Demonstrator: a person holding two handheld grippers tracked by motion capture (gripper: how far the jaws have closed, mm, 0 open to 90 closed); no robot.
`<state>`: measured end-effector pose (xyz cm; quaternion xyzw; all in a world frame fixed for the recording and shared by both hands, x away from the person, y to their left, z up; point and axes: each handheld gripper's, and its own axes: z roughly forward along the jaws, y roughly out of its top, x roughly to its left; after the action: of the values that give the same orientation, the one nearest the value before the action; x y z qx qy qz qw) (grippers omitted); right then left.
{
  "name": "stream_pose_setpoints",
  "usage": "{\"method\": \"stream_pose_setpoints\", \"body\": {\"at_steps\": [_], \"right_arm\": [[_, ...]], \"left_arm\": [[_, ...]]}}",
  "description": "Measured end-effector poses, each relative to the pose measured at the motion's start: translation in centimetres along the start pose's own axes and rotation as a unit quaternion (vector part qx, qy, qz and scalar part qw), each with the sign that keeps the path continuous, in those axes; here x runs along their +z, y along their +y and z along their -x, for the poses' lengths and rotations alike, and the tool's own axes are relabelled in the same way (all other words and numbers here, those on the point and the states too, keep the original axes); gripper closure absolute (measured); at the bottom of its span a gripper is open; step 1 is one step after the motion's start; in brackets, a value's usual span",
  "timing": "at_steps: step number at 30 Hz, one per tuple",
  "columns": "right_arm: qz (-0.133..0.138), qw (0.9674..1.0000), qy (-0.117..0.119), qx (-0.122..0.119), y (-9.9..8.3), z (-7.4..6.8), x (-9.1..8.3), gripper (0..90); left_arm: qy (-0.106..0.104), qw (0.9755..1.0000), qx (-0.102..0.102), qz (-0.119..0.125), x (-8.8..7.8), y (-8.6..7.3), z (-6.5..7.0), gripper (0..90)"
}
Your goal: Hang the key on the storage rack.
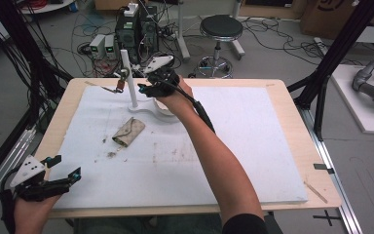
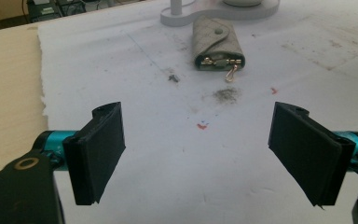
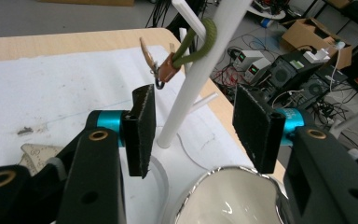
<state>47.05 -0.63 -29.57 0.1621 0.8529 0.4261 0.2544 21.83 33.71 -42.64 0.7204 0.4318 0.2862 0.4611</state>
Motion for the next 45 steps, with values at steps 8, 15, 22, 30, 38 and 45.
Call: {"method": "stream_pose_setpoints", "body": {"at_steps": [8,15,22,30,38,45], "right_arm": [[0.017,0.9996,-0.013,0.02,-1.8,0.8,-3.3,40.8],[0.036,0.9987,-0.025,0.026,-4.4,1.7,-6.5,40.2],[0.02,0.997,-0.045,0.06,-8.9,3.5,-10.2,37.6],[0.008,0.9925,-0.063,0.104,-14.3,4.8,-14.0,34.1],[-0.011,0.9865,-0.065,0.15,-19.9,4.4,-17.2,27.7],[-0.016,0.9816,-0.07,0.177,-23.2,3.3,-19.2,21.8]], "left_arm": [[-0.029,0.9995,-0.001,0.01,2.9,1.6,0.2,18.4],[-0.056,0.9983,0.0,0.015,5.5,2.8,0.5,18.3],[-0.072,0.9973,0.002,0.015,8.0,3.9,1.1,18.3],[-0.087,0.9961,0.006,0.015,10.2,5.0,1.5,18.3],[-0.087,0.9961,0.005,0.015,11.0,5.2,1.3,18.3],[-0.088,0.996,0.009,0.015,11.3,5.5,1.4,18.3]]}}
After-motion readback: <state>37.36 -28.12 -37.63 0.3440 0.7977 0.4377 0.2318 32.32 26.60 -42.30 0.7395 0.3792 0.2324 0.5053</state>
